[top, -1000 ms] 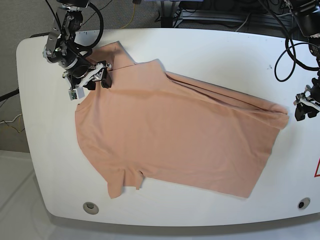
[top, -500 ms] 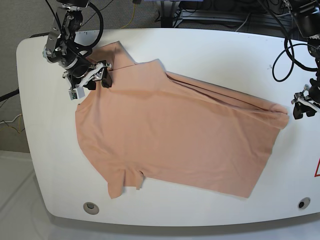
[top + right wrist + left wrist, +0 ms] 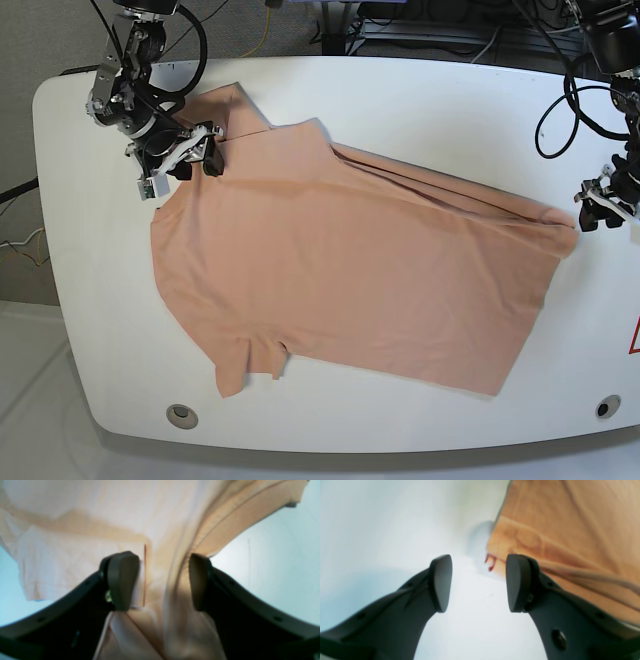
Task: Fold the T-shirt properly
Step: 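Regrasp the shoulder edge with the left gripper, right gripper re-pinching collar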
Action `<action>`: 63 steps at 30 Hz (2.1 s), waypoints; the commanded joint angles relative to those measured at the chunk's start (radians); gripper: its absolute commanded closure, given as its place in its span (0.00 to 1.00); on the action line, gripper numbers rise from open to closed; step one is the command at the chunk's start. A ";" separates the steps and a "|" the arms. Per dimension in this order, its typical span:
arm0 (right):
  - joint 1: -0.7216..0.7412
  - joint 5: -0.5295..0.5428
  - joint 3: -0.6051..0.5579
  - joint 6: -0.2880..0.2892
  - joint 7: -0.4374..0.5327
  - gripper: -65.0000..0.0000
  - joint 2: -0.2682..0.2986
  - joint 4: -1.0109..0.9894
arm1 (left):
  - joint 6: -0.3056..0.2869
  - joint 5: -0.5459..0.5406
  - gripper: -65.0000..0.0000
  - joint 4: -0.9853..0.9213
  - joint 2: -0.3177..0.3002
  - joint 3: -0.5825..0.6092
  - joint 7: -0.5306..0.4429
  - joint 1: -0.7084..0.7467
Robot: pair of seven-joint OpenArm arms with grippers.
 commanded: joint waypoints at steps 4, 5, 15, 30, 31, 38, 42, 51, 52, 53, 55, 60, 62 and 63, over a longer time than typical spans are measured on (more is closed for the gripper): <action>0.000 -0.006 0.000 0.012 0.009 0.76 0.009 0.010 | 0.004 0.088 0.70 -0.018 -0.008 0.012 -0.058 -0.027; 0.001 -0.008 -0.001 0.013 0.010 0.83 0.008 0.010 | 0.004 0.096 0.74 -0.018 -0.007 0.013 -0.065 -0.030; 0.000 -0.015 -0.004 0.015 0.007 1.00 0.009 0.014 | 0.003 0.139 0.64 0.029 0.003 0.000 -0.056 -0.022; 0.013 -0.010 -0.007 0.035 0.017 0.48 -0.031 0.071 | 0.016 0.065 0.54 0.042 -0.009 0.000 -0.023 -0.007; 0.018 -0.009 -0.007 0.036 0.016 0.49 -0.038 0.072 | 0.016 0.064 0.53 0.042 -0.010 0.000 -0.023 -0.007; 0.039 -0.011 -0.002 0.043 0.018 0.51 -0.072 0.070 | 0.017 0.058 0.52 0.051 -0.013 -0.001 -0.021 -0.005; 0.036 -0.022 -0.004 0.039 0.014 0.53 -0.069 0.070 | 0.017 0.057 0.53 0.060 0.003 0.008 -0.024 0.008; 0.075 -0.043 -0.013 0.052 0.005 0.91 -0.073 0.052 | 0.012 0.066 0.72 0.026 0.052 0.062 -0.115 -0.030; 0.079 -0.044 -0.013 0.052 0.006 0.96 -0.074 0.050 | 0.013 0.068 0.73 0.020 0.057 0.073 -0.123 -0.039; 0.081 -0.045 -0.015 0.051 0.005 1.00 -0.075 0.048 | 0.013 0.070 0.74 0.013 0.061 0.085 -0.130 -0.049; 0.088 -0.047 -0.018 0.050 0.003 1.00 -0.078 0.046 | 0.014 0.073 0.75 0.001 0.067 0.106 -0.140 -0.065; 0.111 -0.042 -0.018 0.037 -0.015 1.00 -0.094 0.037 | 0.017 0.081 0.67 0.008 0.073 0.095 -0.119 -0.065; 0.115 -0.039 -0.019 0.038 -0.026 0.98 -0.097 0.035 | 0.017 0.079 0.63 0.011 0.069 0.083 -0.108 -0.059; 0.116 -0.036 -0.020 0.038 -0.032 0.91 -0.099 0.034 | 0.017 0.079 0.61 0.016 0.066 0.078 -0.103 -0.055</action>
